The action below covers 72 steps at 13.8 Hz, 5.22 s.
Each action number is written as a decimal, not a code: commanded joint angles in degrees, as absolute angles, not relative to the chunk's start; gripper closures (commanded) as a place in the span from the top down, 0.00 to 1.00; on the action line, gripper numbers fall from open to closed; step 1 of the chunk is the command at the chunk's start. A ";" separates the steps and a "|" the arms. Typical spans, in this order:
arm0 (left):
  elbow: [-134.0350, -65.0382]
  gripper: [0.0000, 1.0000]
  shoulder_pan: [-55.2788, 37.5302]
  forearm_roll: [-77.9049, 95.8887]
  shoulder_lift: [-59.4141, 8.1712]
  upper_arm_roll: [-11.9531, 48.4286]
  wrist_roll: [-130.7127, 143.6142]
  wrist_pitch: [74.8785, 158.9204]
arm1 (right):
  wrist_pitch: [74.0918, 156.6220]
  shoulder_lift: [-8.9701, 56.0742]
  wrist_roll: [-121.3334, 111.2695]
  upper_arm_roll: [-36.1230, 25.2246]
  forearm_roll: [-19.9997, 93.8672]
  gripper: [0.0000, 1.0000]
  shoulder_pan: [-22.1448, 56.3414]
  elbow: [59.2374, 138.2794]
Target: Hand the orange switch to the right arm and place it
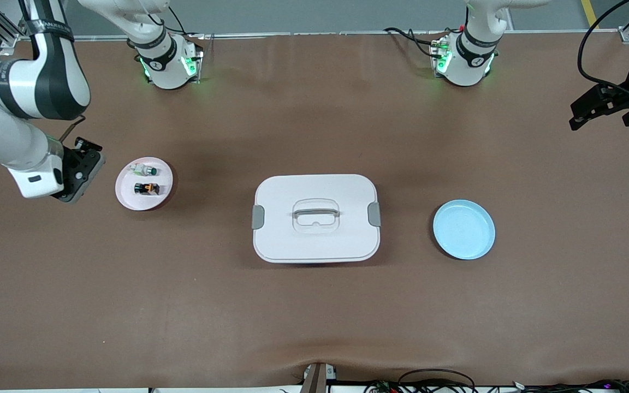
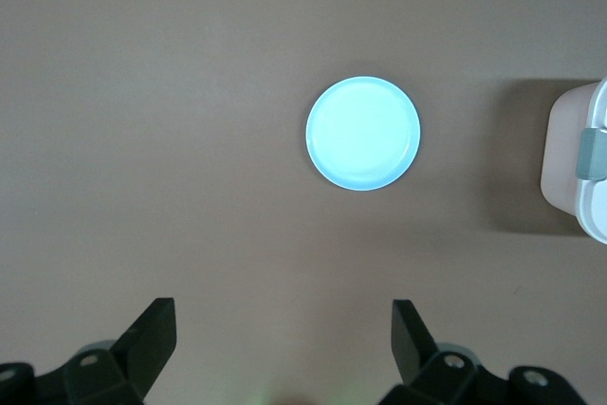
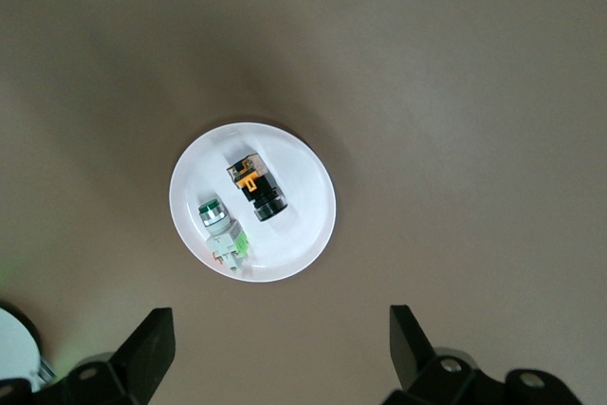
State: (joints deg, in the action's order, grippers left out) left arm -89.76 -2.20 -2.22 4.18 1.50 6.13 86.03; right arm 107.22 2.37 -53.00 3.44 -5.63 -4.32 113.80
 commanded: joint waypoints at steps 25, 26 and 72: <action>-88.15 1.00 -2.20 -1.41 3.52 1.93 4.83 84.73 | 86.05 5.54 -3.69 3.78 -6.07 1.00 -3.26 81.93; -88.15 1.00 -2.20 -1.41 3.52 1.93 4.83 84.73 | 86.04 5.54 -3.60 3.52 -6.06 1.00 -2.82 80.61; -88.07 1.00 -1.85 -0.26 3.25 1.93 4.75 84.73 | 81.74 1.58 6.77 -2.55 0.97 1.00 -0.62 80.16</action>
